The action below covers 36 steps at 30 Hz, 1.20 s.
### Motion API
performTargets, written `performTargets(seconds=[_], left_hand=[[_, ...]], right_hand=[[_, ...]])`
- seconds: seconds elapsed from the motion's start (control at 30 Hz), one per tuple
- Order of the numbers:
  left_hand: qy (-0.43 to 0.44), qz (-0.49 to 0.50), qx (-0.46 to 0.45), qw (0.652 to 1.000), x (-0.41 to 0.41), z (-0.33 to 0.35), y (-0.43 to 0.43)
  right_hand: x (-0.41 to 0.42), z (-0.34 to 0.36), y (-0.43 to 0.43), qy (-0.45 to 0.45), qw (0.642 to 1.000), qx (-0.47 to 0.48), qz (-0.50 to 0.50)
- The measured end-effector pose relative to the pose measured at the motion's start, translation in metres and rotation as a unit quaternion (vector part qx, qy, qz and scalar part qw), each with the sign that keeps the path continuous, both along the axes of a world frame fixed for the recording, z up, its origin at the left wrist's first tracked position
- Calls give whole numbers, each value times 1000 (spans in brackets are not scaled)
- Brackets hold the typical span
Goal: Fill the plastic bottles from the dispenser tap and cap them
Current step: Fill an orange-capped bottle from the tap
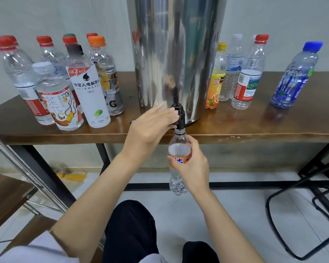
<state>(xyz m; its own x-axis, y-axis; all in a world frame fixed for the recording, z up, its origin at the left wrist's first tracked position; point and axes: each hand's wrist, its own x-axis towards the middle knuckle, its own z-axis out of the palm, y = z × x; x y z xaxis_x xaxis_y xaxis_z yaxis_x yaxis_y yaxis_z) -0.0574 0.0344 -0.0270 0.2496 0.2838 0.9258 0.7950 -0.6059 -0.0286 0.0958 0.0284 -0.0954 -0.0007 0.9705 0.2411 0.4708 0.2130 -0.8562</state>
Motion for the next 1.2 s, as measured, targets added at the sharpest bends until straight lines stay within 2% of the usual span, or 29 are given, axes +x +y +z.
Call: performTargets(seconds=[0.07,0.17,0.33,0.47,0.73,1.03,1.2], left_hand=[[-21,-3,-25,999,6,1,-5],[-101,13,-68,992,20,8,-16],[-212,30,-133,968,33,14,-25],[-263,22,-180,948,35,17,-30],[-235,22,-238,942,4,12,-15],[-296,6,-184,937,17,-3,-11],[-316,-5,-189,930,17,-6,-9]], right_hand=[[-1,0,0,-4,1000,0,-5],[-4,0,0,-7,1000,0,-16],[-12,-1,0,3,999,28,-34],[-16,-4,3,12,998,50,-44],[-21,-4,3,-11,996,58,-62],[-13,-1,-3,-35,996,49,-59],[-11,3,-5,4,999,34,-38]])
